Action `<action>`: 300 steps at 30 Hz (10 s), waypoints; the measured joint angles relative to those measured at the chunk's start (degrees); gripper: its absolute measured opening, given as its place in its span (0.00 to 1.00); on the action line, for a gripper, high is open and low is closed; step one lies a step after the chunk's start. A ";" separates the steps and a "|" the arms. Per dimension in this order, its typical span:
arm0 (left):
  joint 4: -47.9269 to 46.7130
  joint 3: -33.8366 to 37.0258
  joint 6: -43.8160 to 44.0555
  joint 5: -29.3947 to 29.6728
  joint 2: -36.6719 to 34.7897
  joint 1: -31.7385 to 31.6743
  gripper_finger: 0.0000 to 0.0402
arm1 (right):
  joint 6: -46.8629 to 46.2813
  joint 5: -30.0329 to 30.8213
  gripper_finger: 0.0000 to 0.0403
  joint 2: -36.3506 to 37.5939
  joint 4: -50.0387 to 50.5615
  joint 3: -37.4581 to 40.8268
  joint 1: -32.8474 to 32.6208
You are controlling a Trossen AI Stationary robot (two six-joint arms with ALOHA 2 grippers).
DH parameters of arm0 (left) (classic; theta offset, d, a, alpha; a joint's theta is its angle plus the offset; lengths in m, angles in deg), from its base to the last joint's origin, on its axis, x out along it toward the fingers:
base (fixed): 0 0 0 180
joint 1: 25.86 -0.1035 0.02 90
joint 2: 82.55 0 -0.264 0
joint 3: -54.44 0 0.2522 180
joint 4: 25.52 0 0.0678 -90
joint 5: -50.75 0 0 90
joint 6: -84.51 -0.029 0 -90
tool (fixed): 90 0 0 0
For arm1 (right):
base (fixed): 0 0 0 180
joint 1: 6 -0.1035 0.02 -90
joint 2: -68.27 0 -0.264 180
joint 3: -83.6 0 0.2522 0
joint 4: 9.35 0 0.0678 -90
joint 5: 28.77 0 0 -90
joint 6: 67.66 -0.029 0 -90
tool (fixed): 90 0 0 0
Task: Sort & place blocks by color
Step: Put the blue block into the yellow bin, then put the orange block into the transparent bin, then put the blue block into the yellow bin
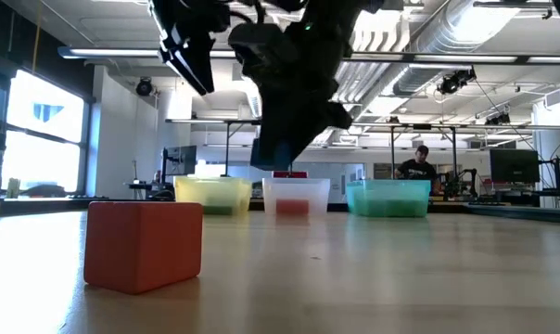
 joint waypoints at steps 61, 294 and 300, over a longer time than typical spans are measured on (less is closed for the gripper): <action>10.28 0.02 -3.50 -20.50 0.00 -22.12 0.50 | 22.25 -7.99 0.41 -8.94 -41.85 0.00 29.59; 48.19 -0.02 -31.19 -16.18 22.10 -14.03 0.53 | -32.43 25.08 0.51 15.40 48.61 -6.52 -3.66; 47.85 -0.02 -30.82 -13.85 19.51 -12.96 0.53 | -34.45 23.19 0.51 23.79 48.67 4.82 -3.72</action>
